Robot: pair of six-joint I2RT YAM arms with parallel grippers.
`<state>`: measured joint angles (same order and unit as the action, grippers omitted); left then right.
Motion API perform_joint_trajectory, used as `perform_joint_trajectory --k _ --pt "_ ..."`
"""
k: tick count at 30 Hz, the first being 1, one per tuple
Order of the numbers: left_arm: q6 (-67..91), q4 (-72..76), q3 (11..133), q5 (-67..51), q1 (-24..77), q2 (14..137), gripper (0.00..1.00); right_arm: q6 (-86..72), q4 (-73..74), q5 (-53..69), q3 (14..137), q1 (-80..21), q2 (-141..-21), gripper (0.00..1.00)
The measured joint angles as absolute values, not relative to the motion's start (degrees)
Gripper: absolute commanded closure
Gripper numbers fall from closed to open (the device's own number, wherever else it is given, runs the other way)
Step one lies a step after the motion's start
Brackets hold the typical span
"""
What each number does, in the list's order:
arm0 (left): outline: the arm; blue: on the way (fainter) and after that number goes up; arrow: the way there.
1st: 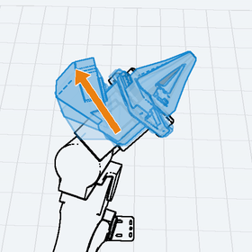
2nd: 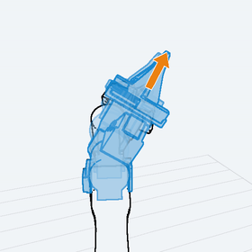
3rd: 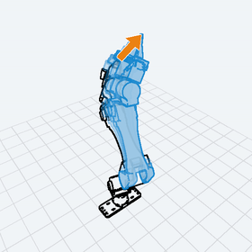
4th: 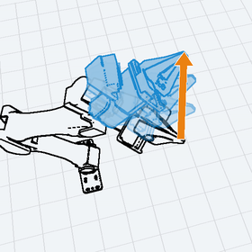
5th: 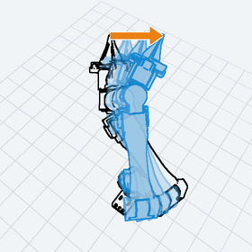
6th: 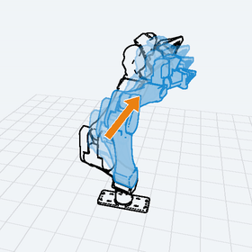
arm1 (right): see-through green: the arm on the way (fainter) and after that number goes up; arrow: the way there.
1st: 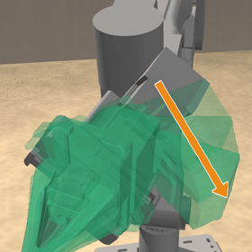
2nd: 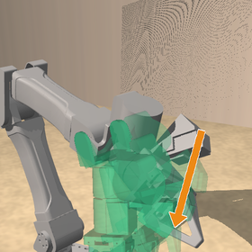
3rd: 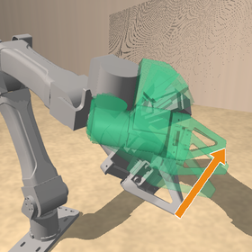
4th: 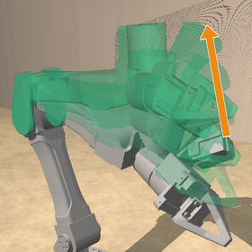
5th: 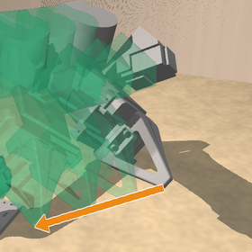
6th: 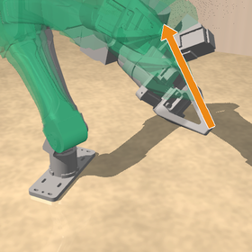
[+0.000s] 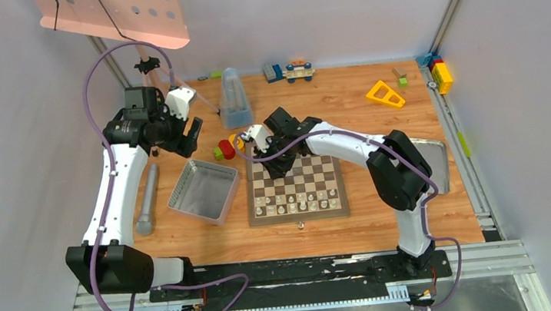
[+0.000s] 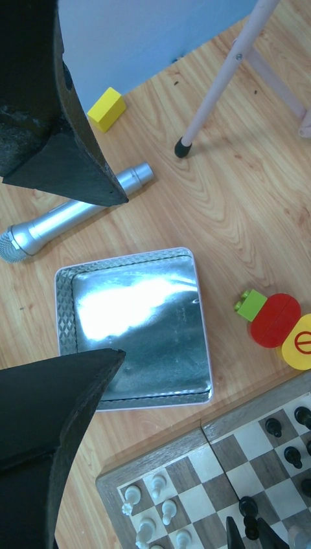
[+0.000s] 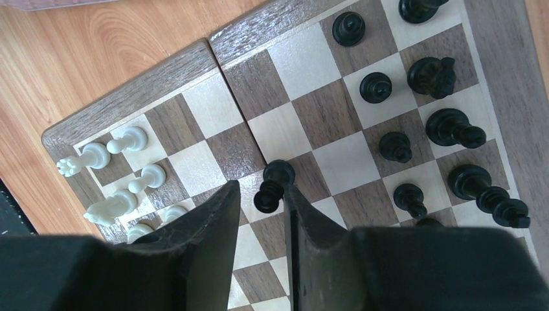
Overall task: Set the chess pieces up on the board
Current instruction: Pick up the chess piece from the chessboard, then place the chess piece on the chessboard.
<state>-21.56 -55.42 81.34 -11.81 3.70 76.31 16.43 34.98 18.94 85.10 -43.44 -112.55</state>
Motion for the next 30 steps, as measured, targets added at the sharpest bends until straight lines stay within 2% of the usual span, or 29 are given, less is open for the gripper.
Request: perform_joint_trajectory --k 2,3,9,20,30 --pt "-21.5 -55.4 81.3 -11.8 3.7 76.3 0.12 16.4 35.2 18.9 85.5 -43.4 -112.6 0.77" --pt "-21.5 -55.4 81.3 -11.8 3.7 76.3 0.12 16.4 35.1 18.9 85.7 -43.4 -112.6 0.86" --pt "-21.5 -55.4 81.0 -11.8 3.7 76.3 0.12 16.8 36.2 18.2 87.0 -43.4 -112.6 0.97" --pt "-21.5 -55.4 80.9 -11.9 3.7 76.3 0.12 18.5 40.9 12.6 90.6 -42.3 -109.8 0.99" --pt "-21.5 -55.4 80.5 -12.0 3.7 75.9 0.11 19.2 43.4 9.4 96.1 -35.3 -109.0 0.99"
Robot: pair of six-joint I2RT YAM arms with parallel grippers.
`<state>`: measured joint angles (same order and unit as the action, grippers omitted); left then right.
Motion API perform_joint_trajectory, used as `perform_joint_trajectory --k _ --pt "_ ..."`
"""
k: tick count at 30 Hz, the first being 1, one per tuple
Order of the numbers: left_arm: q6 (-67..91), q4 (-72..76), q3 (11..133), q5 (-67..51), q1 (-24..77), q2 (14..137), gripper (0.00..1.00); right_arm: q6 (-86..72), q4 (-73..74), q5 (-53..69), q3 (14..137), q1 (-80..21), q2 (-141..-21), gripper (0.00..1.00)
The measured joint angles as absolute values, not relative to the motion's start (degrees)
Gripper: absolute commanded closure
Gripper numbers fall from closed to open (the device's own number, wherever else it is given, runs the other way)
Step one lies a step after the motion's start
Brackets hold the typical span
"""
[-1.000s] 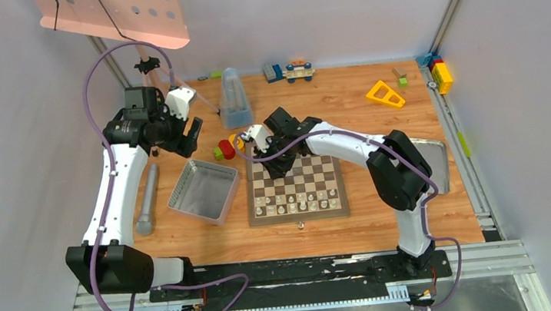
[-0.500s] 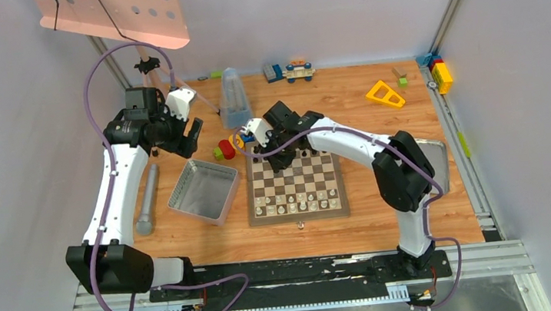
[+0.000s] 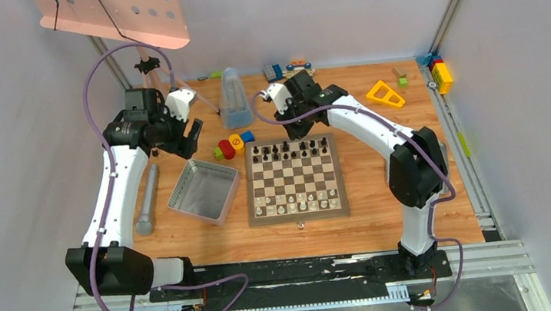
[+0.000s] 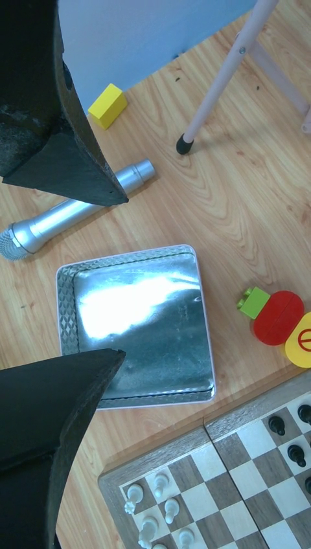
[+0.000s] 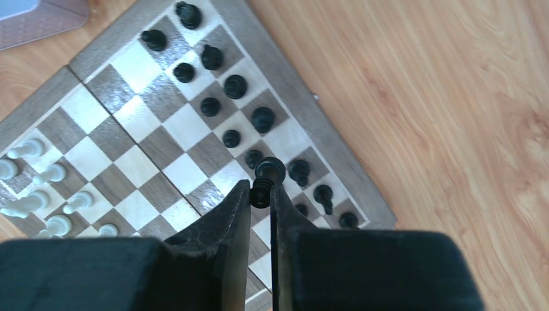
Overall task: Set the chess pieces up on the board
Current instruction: Place the chess piece on the chessboard.
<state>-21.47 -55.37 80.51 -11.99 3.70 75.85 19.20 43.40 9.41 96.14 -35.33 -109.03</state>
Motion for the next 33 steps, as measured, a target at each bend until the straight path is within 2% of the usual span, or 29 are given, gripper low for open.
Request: perform_joint_trajectory --k 33 --pt "-21.3 -54.5 80.2 -11.9 3.7 74.5 0.10 19.0 45.1 10.0 100.7 -32.8 -118.9 0.98"
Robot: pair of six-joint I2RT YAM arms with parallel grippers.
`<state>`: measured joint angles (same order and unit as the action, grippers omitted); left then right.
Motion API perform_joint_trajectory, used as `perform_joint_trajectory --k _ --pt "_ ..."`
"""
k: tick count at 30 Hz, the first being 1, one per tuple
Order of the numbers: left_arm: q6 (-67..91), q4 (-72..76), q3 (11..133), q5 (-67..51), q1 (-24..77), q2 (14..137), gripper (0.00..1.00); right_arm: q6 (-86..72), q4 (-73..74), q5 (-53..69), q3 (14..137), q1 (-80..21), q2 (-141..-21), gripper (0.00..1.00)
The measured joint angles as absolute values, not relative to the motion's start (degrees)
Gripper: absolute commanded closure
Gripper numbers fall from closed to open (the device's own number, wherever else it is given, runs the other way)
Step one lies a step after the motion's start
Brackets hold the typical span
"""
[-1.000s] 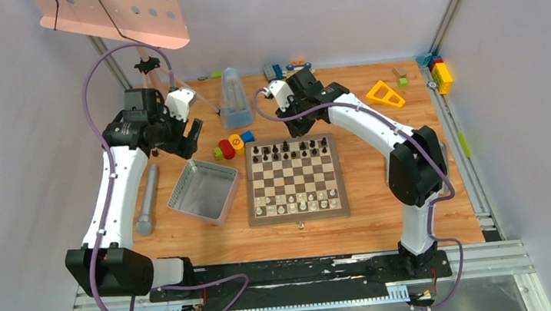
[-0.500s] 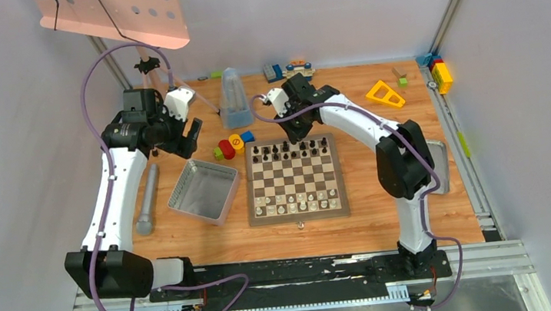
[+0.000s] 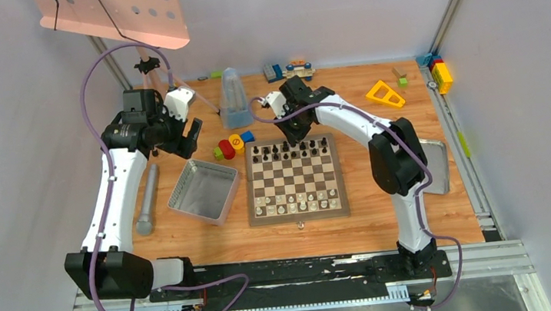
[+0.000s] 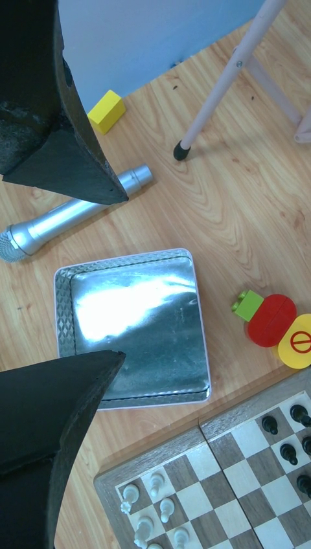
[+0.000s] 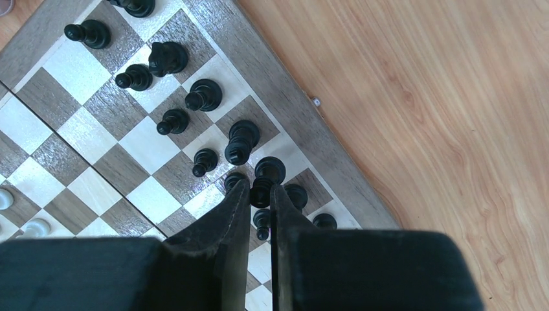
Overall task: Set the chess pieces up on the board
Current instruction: Place the chess piece on the chessboard.
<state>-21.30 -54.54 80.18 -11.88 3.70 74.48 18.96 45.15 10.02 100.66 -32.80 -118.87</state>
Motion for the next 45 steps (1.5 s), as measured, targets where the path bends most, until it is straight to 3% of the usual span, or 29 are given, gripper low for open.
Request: perform_joint_trajectory --k 25,45 --pt "-21.3 -54.4 80.2 -11.9 3.7 74.5 0.09 19.2 45.2 10.0 100.9 -32.6 -120.8 0.94" --pt "-21.3 -54.3 79.8 -11.9 3.7 74.2 0.09 19.1 45.8 10.0 101.9 -32.5 -120.8 0.55"
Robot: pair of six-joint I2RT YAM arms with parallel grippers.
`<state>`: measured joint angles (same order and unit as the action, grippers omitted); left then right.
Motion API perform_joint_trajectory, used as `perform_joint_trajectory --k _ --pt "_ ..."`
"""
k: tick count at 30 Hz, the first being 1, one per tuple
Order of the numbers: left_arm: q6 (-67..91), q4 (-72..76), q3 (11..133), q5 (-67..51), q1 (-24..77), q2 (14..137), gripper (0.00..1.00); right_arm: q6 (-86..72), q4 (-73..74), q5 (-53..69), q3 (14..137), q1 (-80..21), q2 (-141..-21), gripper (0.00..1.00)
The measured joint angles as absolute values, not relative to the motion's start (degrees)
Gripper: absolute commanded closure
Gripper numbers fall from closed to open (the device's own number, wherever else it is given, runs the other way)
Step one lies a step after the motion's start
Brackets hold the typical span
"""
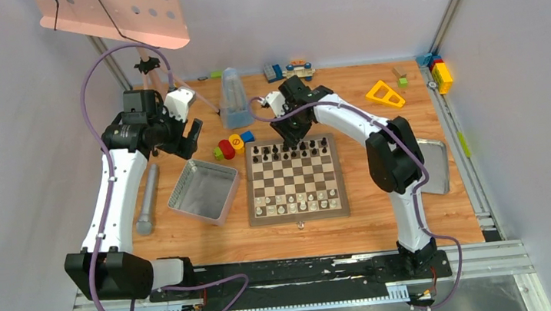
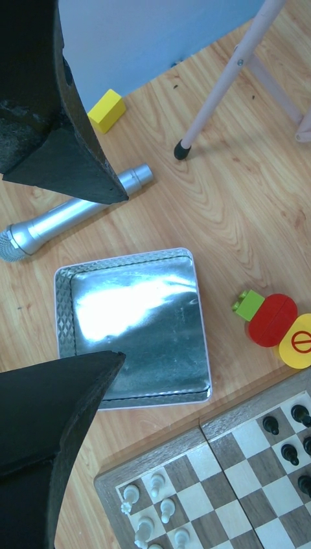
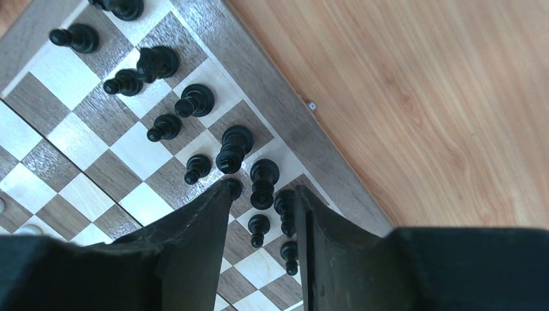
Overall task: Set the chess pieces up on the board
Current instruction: Place the chess piece on the chessboard, then reset both arms
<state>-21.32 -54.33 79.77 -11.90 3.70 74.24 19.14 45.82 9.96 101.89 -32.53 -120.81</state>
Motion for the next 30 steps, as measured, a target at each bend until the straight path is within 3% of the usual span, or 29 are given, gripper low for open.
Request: perform_joint_trajectory --k 8,17,23,30 --pt "-21.1 -52.9 78.7 -10.9 3.7 73.7 0.00 18.6 46.8 9.4 105.0 -32.2 -118.7 0.32" --pt "-19.9 -44.2 70.5 -9.4 3.7 68.3 0.00 18.0 47.1 7.4 103.5 -28.1 -103.6 0.00" --pt "-16.7 -35.1 63.6 -7.4 3.7 61.9 0.00 16.8 44.9 7.8 96.0 -18.8 -88.4 0.00" --pt "-12.7 -27.6 57.8 -2.8 3.6 53.3 0.00 13.7 38.9 8.1 78.7 -8.2 -68.7 0.00"
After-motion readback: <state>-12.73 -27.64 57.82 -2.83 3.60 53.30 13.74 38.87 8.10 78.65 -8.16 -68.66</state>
